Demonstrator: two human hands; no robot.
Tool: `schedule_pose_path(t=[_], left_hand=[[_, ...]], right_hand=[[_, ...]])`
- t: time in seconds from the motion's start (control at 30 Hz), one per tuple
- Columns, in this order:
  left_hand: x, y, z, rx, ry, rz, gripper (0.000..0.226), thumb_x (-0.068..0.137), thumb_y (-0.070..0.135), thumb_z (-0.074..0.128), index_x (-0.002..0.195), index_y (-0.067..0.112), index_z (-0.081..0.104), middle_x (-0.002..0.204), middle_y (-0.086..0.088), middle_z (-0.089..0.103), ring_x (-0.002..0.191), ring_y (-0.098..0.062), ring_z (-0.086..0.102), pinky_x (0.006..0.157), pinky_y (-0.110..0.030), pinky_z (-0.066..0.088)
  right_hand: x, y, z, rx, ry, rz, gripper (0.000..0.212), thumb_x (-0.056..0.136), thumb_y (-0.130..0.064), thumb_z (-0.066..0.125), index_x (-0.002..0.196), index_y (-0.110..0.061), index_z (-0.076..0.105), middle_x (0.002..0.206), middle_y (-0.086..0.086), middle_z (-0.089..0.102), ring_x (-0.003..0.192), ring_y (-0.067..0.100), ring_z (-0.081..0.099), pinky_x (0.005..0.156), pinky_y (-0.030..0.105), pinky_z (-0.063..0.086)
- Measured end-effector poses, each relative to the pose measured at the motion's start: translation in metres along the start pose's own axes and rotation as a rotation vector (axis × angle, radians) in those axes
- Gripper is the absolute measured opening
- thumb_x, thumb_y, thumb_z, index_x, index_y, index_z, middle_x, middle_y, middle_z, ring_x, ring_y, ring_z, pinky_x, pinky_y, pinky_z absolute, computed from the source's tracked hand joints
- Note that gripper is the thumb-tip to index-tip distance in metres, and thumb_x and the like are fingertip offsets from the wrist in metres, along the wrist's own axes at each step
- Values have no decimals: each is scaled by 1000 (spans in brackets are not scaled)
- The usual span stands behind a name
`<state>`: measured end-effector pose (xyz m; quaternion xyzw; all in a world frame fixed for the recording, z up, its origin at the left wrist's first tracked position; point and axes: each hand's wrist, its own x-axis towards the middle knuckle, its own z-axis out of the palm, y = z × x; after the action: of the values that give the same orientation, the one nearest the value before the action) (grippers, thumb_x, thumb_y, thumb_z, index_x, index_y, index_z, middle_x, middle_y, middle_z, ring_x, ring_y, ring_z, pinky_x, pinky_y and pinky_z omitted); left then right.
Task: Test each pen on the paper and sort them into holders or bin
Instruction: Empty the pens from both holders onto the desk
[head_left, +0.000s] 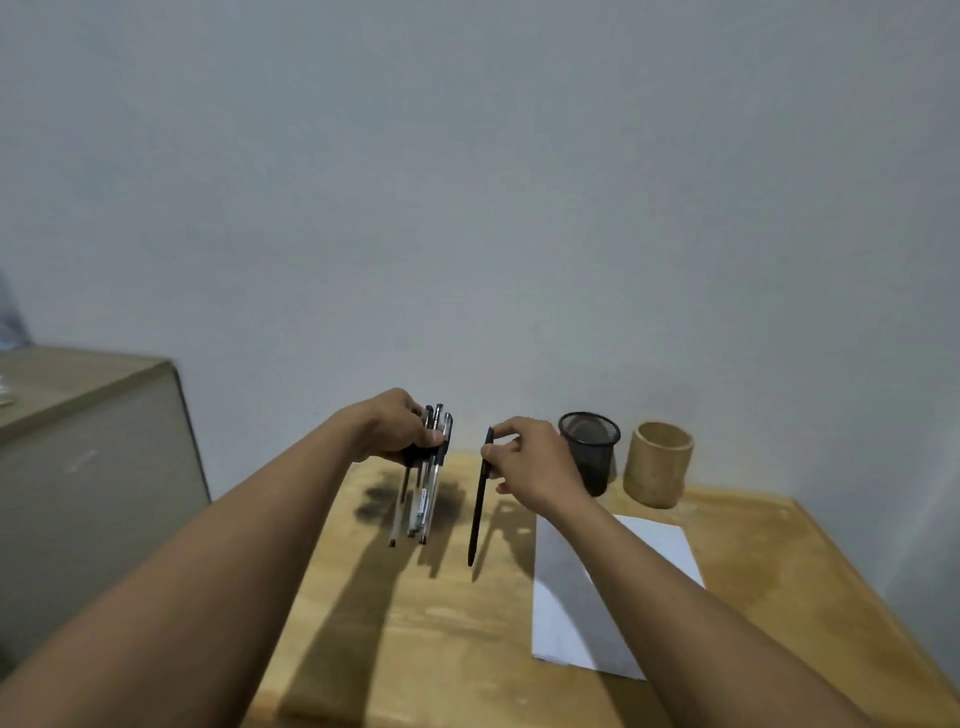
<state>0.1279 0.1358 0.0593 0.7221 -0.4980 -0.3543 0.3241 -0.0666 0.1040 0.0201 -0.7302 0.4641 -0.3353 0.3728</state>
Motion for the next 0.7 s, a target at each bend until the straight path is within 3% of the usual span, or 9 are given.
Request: schedule_pose_path(t=[0.1, 0.27, 0.4, 0.47, 0.57, 0.63, 0.7], left_hand=[[7, -30, -2, 57, -12, -74, 14, 90, 9, 70, 93, -4, 69, 87, -18, 75, 77, -25, 74, 76, -35, 62], [17, -68, 6, 189, -31, -159, 31, 86, 18, 76, 101, -8, 69, 103, -26, 73, 98, -36, 72, 86, -49, 60], [24, -81, 19, 266, -43, -156, 25, 83, 21, 79, 89, -1, 69, 93, -20, 72, 98, -37, 72, 84, -51, 60], [27, -82, 24, 305, -47, -142, 21, 83, 21, 79, 84, 5, 66, 86, -16, 67, 89, -35, 72, 84, -50, 60], [28, -81, 29, 363, -22, -138, 26, 82, 21, 80, 73, 9, 58, 76, -12, 59, 69, -28, 59, 68, -36, 61], [27, -82, 32, 374, -7, -136, 32, 82, 21, 80, 69, 11, 53, 74, -11, 56, 66, -27, 55, 55, -30, 51], [27, -85, 33, 378, 16, -128, 31, 82, 23, 80, 71, 13, 53, 74, -9, 56, 69, -27, 55, 54, -29, 48]], right_hand=[[0, 9, 25, -108, -63, 28, 22, 92, -22, 69, 114, -17, 67, 86, 8, 77, 72, 20, 76, 71, 40, 64], [2, 21, 53, -259, -91, 53, 20, 92, -23, 68, 100, -6, 73, 86, 13, 75, 78, 31, 74, 77, 46, 62], [-7, 26, 65, -309, -58, 102, 22, 98, -20, 62, 104, 1, 68, 94, 13, 68, 88, 34, 71, 83, 47, 60], [-9, 30, 66, -350, -45, 104, 24, 99, -19, 59, 109, 2, 66, 101, 13, 66, 92, 36, 70, 85, 49, 59], [-15, 31, 65, -403, -39, 82, 28, 99, -21, 58, 114, 1, 66, 107, 14, 65, 101, 38, 66, 88, 47, 57], [-17, 34, 65, -470, -63, 26, 28, 98, -24, 58, 115, -3, 67, 115, 14, 69, 105, 37, 64, 90, 46, 56], [-21, 37, 65, -525, -131, -43, 29, 98, -26, 57, 119, -8, 68, 120, 12, 69, 109, 35, 63, 91, 44, 55]])
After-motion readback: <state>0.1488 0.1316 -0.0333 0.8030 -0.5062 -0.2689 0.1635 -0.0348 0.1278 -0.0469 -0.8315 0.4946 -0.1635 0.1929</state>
